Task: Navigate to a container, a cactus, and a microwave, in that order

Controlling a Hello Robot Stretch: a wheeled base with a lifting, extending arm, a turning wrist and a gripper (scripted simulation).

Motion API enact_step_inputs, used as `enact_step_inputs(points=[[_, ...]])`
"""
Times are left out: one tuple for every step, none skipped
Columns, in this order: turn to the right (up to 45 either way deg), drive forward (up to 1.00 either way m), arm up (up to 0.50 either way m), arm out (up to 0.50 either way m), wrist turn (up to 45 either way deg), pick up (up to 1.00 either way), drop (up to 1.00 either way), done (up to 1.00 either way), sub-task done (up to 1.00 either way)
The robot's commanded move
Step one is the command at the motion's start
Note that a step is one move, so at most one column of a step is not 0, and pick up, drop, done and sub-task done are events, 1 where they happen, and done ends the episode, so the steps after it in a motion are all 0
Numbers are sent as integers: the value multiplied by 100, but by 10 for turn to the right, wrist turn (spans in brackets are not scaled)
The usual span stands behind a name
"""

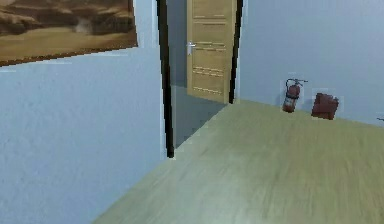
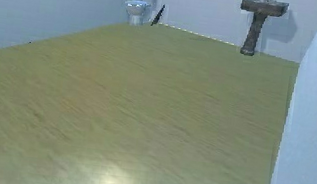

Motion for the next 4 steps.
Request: enact_step_inputs(points=[[60, 0, 0, 0, 0, 0, 0, 0, 0], [0, 100, 0, 0, 0, 0, 0, 0, 0], [30, 0, 0, 0, 0, 0, 0, 0, 0], [0, 85, 0, 0, 0, 0, 0, 0, 0]])
